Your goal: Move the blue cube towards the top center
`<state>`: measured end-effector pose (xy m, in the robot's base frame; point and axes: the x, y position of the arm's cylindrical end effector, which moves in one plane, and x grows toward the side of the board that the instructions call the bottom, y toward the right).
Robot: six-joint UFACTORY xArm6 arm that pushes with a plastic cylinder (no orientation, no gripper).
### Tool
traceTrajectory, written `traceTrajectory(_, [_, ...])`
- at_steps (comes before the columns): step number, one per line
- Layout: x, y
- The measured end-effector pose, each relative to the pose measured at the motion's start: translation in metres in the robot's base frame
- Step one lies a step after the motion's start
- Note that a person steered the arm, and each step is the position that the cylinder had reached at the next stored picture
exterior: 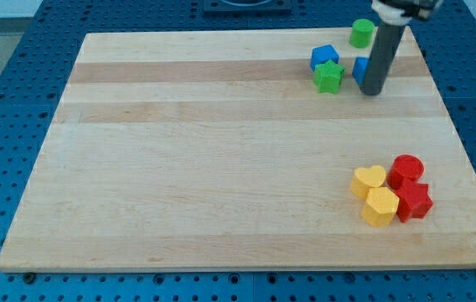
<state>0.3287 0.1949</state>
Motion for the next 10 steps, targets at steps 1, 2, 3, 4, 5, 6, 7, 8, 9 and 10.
traceTrajectory(1, [-0.039,0.003])
traceTrajectory(2, [-0.017,0.003])
traceTrajectory(3, [-0.010,-0.014])
traceTrajectory(4, [-0.044,-0.019])
traceTrajectory(5, [-0.068,-0.012])
traceTrajectory(6, [-0.040,-0.013])
traceTrajectory(7, [-0.028,-0.054])
traceTrajectory(8, [-0.052,-0.100])
traceTrajectory(9, [-0.089,-0.115])
traceTrajectory(10, [-0.104,-0.106])
